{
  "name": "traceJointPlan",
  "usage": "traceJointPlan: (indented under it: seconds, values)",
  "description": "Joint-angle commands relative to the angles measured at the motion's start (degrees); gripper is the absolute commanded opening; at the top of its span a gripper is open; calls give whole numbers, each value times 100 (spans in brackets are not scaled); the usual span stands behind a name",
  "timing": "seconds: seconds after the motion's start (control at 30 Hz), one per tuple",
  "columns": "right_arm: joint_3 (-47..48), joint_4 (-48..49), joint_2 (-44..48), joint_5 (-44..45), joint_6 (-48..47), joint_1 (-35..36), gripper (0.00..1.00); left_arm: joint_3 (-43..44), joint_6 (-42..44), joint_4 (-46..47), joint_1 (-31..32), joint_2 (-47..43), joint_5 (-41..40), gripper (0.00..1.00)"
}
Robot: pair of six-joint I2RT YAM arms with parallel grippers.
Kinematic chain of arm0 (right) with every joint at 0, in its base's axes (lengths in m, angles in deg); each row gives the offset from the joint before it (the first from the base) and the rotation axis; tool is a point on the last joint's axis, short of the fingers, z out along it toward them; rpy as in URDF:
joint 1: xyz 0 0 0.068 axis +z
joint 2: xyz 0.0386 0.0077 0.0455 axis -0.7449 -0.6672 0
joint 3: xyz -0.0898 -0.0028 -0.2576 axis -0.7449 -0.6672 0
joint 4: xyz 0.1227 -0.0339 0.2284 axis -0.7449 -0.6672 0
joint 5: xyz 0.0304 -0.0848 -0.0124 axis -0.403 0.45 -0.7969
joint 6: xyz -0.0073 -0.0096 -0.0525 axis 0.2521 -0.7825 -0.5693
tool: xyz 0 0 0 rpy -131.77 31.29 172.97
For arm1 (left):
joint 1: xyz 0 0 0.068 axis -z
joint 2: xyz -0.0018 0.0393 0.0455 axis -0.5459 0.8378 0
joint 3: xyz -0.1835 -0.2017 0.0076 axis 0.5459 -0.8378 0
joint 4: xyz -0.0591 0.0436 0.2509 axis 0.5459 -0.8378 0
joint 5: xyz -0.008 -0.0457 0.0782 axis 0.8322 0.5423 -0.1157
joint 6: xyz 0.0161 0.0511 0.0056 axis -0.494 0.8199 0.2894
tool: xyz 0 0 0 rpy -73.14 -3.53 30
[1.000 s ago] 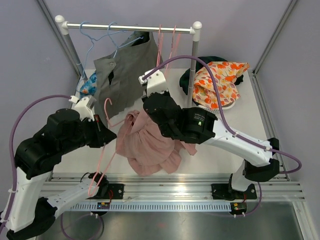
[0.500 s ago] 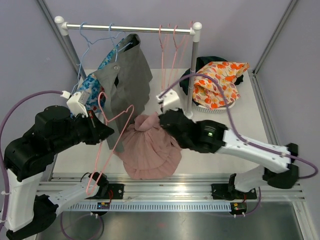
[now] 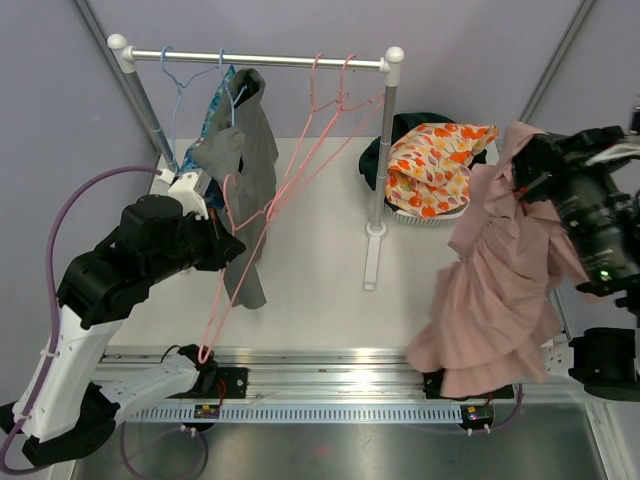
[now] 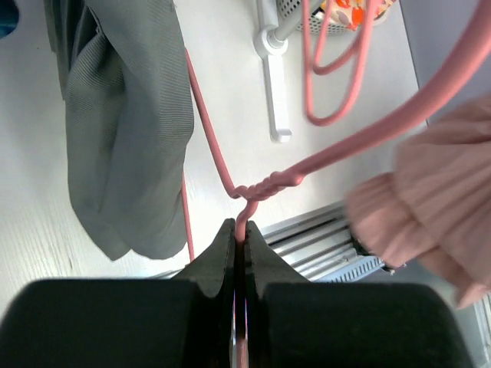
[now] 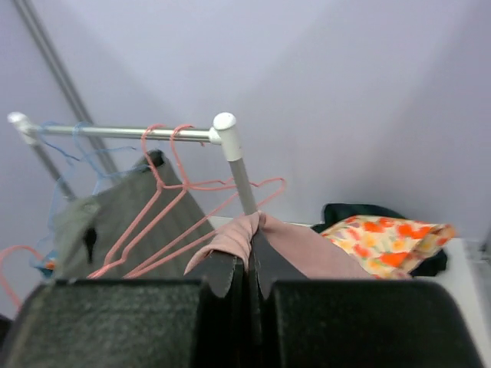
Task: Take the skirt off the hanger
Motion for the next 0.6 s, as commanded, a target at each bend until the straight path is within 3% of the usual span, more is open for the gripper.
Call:
traceJointPlan:
  seconds: [0.0,0.07,0.13,0.23,0.33,0.57]
  values:
    - [-177,1261,-792,467,-1719,-7,0,-44,269,779,14,86,-294,0]
    - [-152,2076,-959,423,-2376,-59,0,-36,357,911,14,191,-407,0]
    - [215,2248,-1265,153,-2608,-182,0,-9,445,981,14,279,-470,0]
    - [1389,1460,-2021,-252,-2644,-708,0,70,550,1148,14,481,-505,0]
    - [2507,651,-2778,-516,-2697,-1551,0,158,621,1298,14,665,-505,0]
    - [3214,1360,-3437,-1562,-2434,-4011,0,62,761,1570,14,780,-426,0]
